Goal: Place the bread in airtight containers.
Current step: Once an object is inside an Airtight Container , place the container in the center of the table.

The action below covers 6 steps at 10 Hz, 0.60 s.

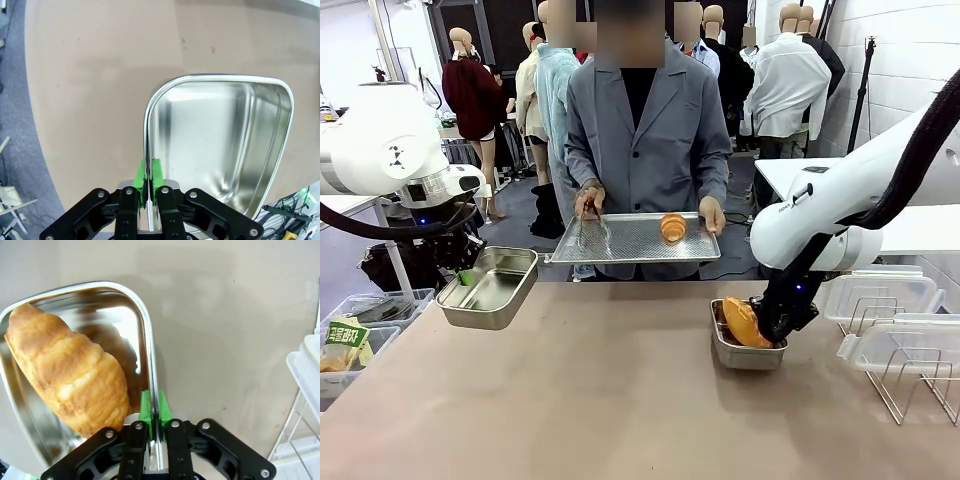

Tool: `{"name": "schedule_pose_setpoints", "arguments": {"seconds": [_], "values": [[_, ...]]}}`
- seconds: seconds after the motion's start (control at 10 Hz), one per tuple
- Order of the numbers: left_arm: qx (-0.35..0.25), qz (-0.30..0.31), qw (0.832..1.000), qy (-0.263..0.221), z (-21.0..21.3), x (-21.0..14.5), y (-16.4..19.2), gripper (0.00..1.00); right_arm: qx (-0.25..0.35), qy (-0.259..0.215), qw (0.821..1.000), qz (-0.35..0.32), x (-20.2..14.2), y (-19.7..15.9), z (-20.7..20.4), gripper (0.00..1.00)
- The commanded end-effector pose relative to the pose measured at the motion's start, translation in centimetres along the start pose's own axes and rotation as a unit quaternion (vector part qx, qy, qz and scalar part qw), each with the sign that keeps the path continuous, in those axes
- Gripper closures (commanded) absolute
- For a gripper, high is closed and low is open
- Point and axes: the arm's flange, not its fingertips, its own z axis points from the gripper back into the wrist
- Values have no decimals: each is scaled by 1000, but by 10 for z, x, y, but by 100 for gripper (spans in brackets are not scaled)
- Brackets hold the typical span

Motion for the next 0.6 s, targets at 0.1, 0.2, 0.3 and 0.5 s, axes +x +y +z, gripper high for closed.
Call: {"name": "schedule_pose_setpoints", "arguments": {"seconds": [0.1, 0.2, 0.3, 0.5], "values": [[4, -2, 1000, -4, 3, 0, 1, 100, 15, -18, 1000, -20, -11, -4, 7, 41], [4, -2, 1000, -4, 3, 0, 1, 100, 24, -16, 999, -25, -11, -7, 14, 23], [4, -2, 1000, -4, 3, 0, 1, 100, 28, -24, 999, -27, -12, -9, 27, 9], [4, -2, 1000, -4, 3, 0, 1, 100, 30, -60, 998, -13, -17, -19, 65, 9]]}}
